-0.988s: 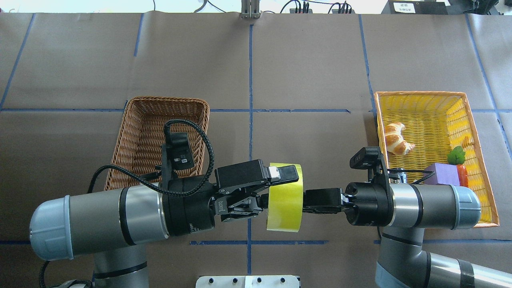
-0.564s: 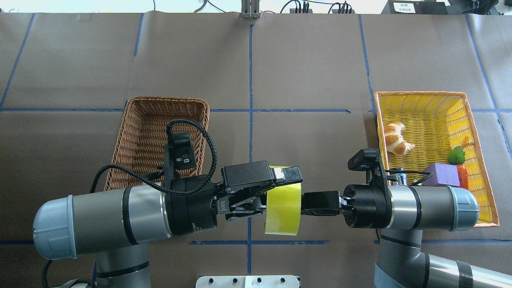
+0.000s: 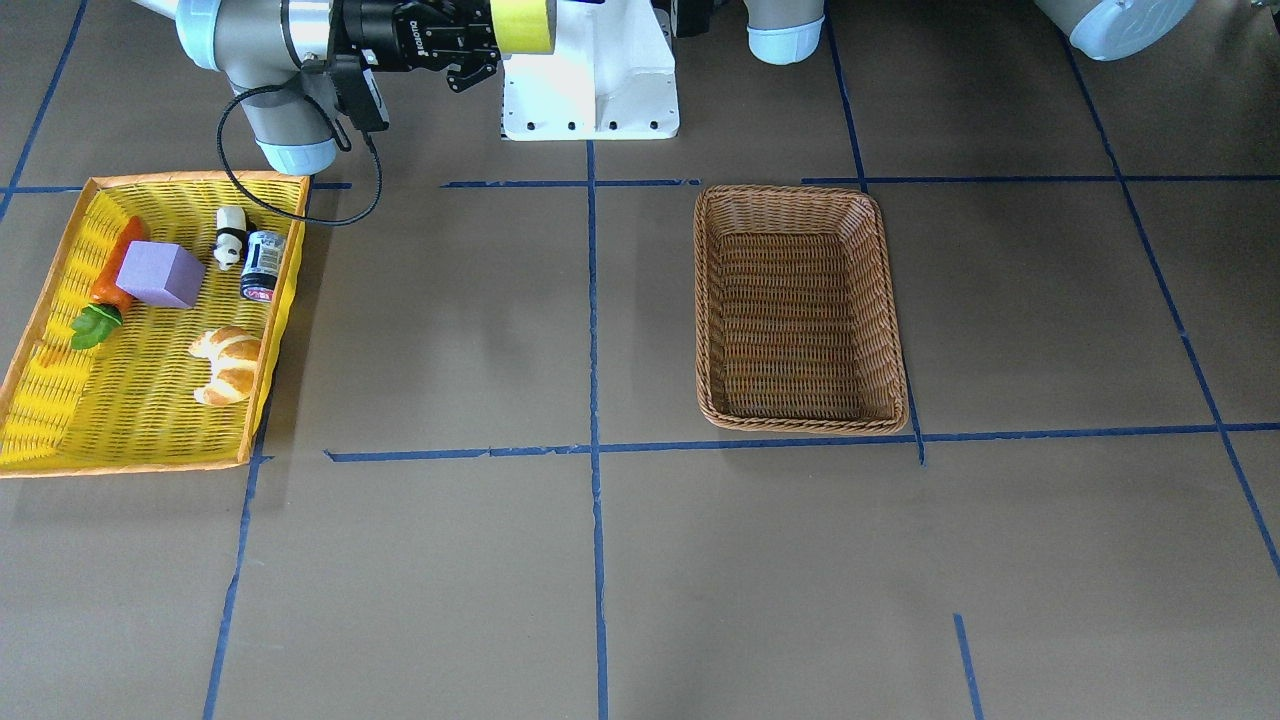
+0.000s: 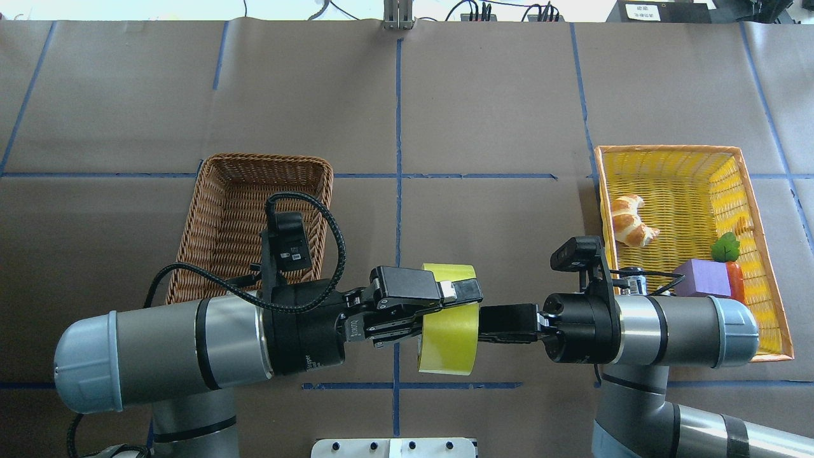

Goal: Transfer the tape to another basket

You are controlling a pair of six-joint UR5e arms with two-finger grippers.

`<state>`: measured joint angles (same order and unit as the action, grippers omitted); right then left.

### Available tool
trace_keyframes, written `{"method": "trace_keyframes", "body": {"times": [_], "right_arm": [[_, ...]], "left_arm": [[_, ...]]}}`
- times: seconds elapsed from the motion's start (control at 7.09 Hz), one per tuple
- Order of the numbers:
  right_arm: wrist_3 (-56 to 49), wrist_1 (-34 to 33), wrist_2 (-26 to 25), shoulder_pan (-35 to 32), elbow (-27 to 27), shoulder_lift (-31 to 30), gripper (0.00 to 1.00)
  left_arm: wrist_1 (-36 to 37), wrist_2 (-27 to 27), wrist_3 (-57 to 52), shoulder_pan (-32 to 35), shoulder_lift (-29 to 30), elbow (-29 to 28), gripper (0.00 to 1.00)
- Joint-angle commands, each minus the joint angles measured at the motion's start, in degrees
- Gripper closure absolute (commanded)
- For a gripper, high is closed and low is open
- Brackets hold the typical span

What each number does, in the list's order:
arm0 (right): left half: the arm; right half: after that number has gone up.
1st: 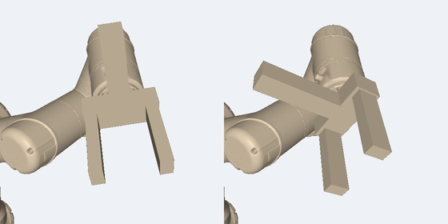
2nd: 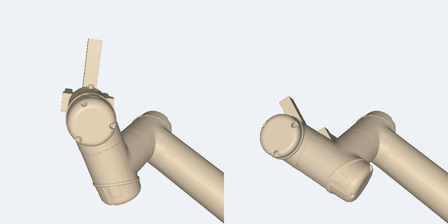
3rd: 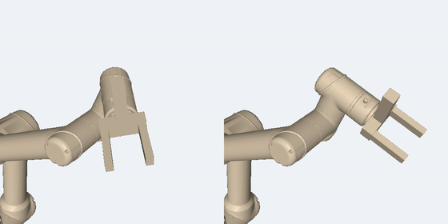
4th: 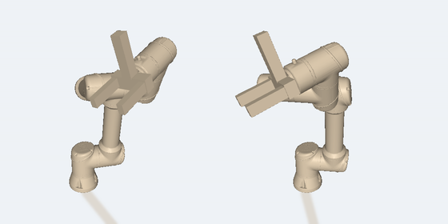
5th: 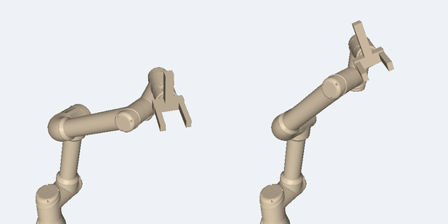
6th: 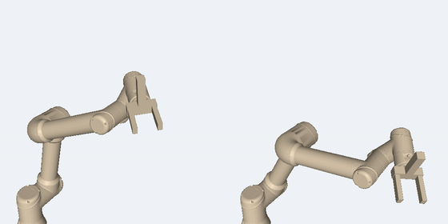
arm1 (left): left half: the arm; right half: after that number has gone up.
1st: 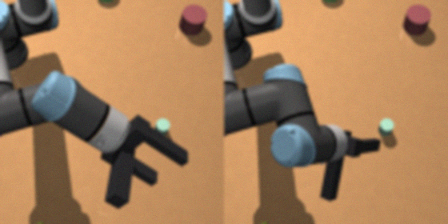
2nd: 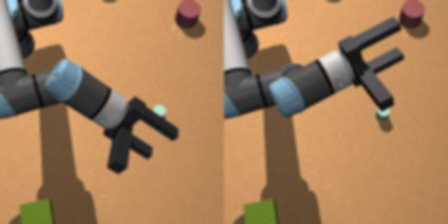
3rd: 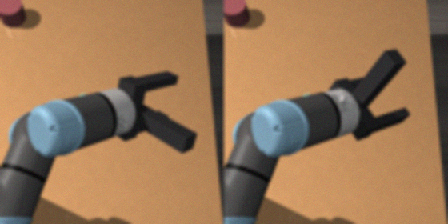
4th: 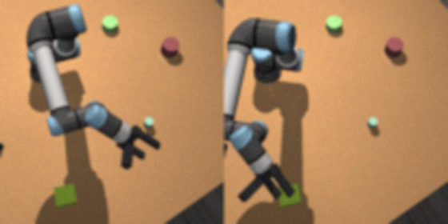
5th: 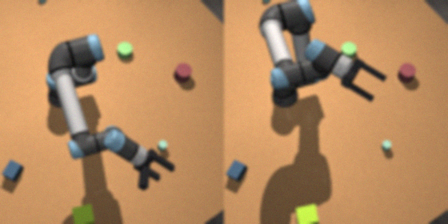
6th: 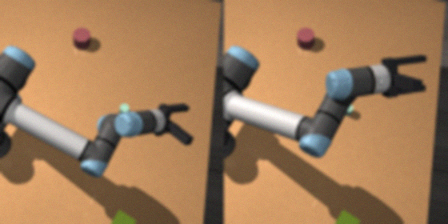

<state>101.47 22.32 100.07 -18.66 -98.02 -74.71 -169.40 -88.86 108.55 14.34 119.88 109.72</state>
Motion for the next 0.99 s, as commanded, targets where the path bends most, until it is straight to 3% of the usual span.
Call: {"method": "trace_keyframes", "body": {"times": [0.0,0.85], "right_arm": [[-1.26,0.0,-0.14,-0.06,0.02,0.53,0.0],[-1.89,0.0,0.39,-0.76,-1.81,-0.6,0.0]], "left_arm": [[0.03,-0.08,-0.01,0.07,0.0,0.15,0.99],[-0.05,-0.08,-0.18,0.42,-0.26,1.55,0.99]]}}
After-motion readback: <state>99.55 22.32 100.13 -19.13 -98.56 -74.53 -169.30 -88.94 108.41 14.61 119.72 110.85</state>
